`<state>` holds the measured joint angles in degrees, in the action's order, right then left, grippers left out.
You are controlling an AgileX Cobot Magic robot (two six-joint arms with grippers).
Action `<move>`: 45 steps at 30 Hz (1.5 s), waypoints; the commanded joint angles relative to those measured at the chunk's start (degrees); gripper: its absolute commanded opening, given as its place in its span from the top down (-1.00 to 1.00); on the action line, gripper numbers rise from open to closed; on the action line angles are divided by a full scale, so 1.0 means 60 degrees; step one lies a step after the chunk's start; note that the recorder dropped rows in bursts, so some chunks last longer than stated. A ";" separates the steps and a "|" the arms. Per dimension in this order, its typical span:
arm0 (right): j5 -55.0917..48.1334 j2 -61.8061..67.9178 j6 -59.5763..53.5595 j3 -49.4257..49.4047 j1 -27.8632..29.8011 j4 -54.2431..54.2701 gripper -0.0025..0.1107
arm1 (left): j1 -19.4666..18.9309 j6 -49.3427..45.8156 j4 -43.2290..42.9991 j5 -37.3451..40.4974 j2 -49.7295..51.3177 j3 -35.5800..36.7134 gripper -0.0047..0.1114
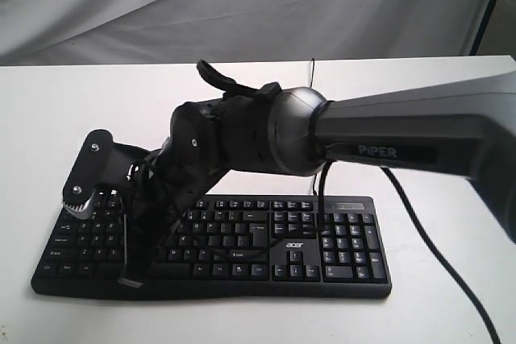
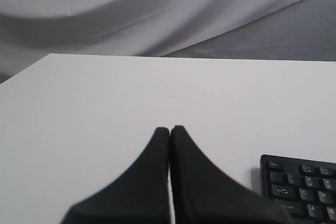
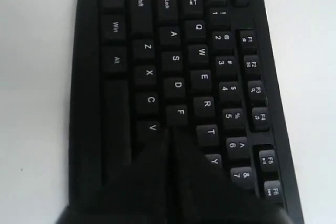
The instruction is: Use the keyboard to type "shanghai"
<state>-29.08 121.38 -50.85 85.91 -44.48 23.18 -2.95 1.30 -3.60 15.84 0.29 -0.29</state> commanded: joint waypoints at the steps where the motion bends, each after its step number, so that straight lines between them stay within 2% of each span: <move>1: 0.0242 -0.0299 -0.0572 -0.0605 0.0225 0.0736 0.96 | -0.0023 0.0014 0.0006 -0.0101 -0.0048 0.0049 0.91; 10: 0.0335 -0.0321 -0.2923 -0.1251 0.0550 0.2674 0.96 | -0.0023 0.0014 0.0006 -0.0101 -0.0048 0.0049 0.91; 45: 0.0532 0.0019 -0.3375 -0.1309 0.0550 0.2779 0.96 | -0.0023 0.0014 0.0006 -0.0101 -0.0048 0.0049 0.91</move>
<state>-26.41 121.52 -70.57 78.24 -41.60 39.33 -2.95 1.30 -3.60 15.84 0.29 -0.29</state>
